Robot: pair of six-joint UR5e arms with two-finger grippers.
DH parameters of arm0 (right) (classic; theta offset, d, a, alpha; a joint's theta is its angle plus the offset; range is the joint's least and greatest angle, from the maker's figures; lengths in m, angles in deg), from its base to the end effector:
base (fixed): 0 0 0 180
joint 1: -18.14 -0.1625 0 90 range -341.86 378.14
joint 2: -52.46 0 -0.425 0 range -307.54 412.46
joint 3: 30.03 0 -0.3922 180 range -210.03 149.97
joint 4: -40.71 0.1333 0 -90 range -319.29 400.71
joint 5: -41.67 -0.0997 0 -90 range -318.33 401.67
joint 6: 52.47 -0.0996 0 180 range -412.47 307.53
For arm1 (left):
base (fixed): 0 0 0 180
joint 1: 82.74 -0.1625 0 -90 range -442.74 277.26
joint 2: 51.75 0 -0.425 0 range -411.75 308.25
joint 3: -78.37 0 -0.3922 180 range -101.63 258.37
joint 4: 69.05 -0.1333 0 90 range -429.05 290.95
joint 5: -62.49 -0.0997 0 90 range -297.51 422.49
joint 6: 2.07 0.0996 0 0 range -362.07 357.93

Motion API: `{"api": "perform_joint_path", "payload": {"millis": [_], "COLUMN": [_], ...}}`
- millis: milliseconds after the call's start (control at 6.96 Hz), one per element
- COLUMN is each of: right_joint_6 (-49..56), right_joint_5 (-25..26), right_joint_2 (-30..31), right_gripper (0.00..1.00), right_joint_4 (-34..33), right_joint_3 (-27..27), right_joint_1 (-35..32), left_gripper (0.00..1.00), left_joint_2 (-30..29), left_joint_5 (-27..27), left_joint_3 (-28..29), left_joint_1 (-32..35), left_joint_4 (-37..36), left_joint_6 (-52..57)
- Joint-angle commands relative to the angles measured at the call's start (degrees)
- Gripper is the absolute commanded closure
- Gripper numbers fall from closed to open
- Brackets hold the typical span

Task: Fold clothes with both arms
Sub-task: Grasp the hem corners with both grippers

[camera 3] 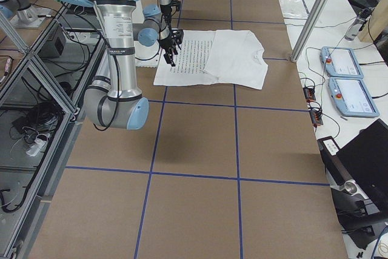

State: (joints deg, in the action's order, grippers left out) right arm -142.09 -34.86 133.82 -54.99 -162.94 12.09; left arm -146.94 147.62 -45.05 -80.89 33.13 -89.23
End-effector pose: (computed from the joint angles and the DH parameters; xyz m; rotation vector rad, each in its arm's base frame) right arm -0.4277 -0.2027 0.2715 0.2670 -0.7837 0.1873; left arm 0.4800 -0.1573 0.3265 0.1155 0.8819 -0.0215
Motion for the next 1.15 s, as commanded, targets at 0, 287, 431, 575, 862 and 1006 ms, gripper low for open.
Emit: {"api": "perform_joint_path", "payload": {"millis": [0,287,431,575,862,1006], "right_joint_6": [-4.05,-7.75,-8.80,-10.21,-12.15,-12.15], "right_joint_5": [8.02,12.00,12.54,14.81,18.07,18.25], "right_joint_2": [8.85,10.31,10.22,10.22,10.22,10.14], "right_gripper": [0.05,0.26,0.27,0.28,0.38,0.39], "right_joint_4": [9.06,9.30,9.47,9.56,9.56,9.56], "right_joint_3": [0.02,2.81,3.18,4.84,6.25,7.04], "right_joint_1": [6.89,10.43,11.57,13.67,16.41,16.50], "left_gripper": [1.00,1.00,1.00,1.00,1.00,1.00], "left_joint_2": [-0.43,-0.52,-0.52,-0.52,-0.52,-0.52], "left_joint_5": [0.12,0.21,0.21,0.29,0.38,0.47], "left_joint_3": [-0.24,-1.64,-1.82,-1.91,-2.26,-2.79], "left_joint_1": [0.18,0.09,0.18,0.18,0.18,0.18], "left_joint_4": [0.04,0.13,0.13,0.13,0.13,0.13], "left_joint_6": [0.06,0.06,0.06,0.06,0.06,0.06]}}
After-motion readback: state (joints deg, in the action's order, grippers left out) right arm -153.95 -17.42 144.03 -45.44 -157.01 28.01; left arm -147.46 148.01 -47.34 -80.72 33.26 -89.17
